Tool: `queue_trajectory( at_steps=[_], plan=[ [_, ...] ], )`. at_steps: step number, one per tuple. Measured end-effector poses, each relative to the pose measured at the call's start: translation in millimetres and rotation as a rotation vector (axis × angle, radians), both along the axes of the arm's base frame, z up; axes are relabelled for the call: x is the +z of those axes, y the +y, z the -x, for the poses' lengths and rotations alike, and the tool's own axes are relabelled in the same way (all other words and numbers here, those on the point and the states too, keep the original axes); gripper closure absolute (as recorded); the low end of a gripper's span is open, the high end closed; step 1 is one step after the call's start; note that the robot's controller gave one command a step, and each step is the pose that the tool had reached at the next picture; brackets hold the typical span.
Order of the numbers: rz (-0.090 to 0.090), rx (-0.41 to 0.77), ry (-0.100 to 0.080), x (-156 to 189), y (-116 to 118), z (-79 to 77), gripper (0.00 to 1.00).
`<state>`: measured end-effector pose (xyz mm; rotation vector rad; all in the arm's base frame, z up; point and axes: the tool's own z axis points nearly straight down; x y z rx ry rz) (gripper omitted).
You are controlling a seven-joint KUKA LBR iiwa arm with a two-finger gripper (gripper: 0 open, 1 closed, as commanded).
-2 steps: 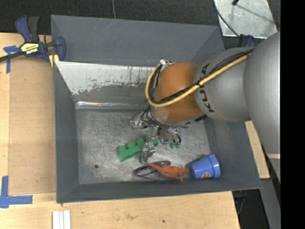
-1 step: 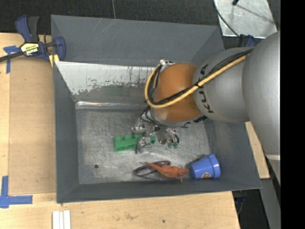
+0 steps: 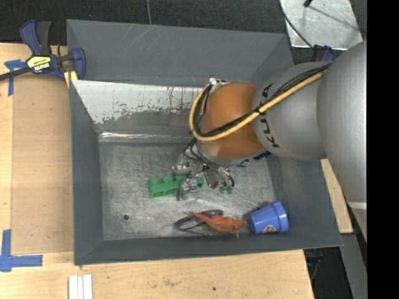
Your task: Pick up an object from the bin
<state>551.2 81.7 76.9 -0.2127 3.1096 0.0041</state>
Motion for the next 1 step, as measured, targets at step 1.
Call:
queue_trajectory(
  at_steps=[1],
  plan=[
    [0.0,-0.001,0.002,0.9,0.0,-0.4,1.0]
  ],
)
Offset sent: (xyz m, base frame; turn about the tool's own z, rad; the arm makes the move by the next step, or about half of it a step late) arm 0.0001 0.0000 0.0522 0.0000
